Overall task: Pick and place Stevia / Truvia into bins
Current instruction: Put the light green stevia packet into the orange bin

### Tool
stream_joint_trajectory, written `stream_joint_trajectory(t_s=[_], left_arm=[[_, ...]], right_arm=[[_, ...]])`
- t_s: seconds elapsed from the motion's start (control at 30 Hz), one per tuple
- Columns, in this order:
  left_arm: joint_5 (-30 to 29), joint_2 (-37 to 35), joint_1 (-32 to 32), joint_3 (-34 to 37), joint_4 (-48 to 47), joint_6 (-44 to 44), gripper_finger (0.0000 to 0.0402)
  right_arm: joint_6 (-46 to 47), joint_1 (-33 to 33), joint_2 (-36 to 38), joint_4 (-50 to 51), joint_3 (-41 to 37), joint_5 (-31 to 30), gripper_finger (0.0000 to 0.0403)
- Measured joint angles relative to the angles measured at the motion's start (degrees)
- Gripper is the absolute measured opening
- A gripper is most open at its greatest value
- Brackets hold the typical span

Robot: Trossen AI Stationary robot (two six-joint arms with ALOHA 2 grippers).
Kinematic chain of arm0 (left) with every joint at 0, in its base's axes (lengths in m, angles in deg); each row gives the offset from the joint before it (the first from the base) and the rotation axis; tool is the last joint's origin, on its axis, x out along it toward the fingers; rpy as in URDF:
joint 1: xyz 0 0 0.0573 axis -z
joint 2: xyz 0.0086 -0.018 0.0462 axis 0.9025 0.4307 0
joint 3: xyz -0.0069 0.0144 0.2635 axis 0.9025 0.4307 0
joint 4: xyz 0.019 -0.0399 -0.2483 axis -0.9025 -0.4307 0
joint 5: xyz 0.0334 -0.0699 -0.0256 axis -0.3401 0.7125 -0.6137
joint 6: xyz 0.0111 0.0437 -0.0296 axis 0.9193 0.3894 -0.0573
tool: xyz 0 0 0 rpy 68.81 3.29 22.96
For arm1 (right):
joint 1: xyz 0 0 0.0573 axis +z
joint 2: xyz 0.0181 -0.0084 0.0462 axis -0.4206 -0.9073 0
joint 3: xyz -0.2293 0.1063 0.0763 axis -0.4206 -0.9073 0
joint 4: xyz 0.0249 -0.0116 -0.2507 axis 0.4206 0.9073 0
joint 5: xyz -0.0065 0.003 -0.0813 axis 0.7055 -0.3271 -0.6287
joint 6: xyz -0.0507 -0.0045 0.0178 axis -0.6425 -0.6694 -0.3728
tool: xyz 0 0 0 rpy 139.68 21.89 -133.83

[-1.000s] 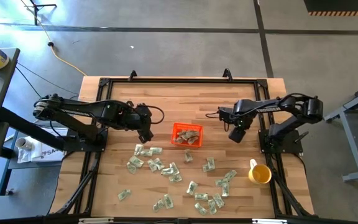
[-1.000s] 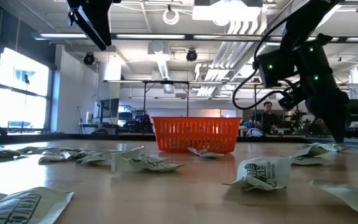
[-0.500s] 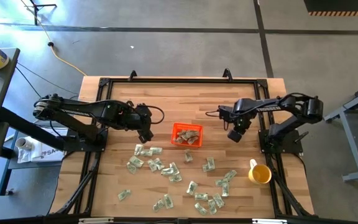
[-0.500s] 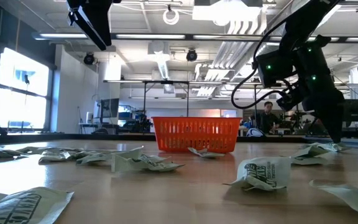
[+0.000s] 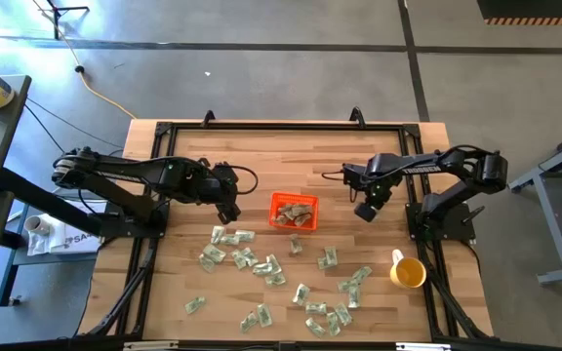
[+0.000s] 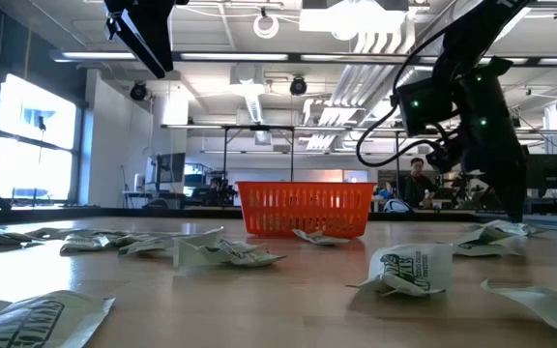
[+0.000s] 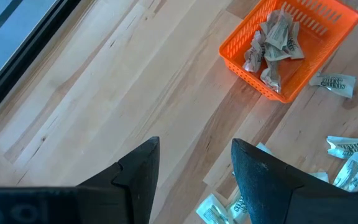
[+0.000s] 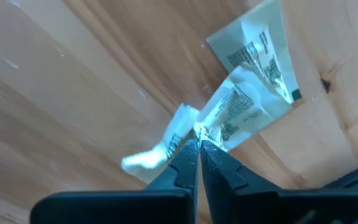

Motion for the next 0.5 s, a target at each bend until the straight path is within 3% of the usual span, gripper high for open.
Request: stream_joint_trajectory(t_s=[0.5], left_arm=[[0.02, 0.0, 0.0, 0.0, 0.0, 0.0, 0.0232]], right_arm=[[-0.39, 0.0, 0.02, -0.02, 0.0, 3.0, 0.0001]])
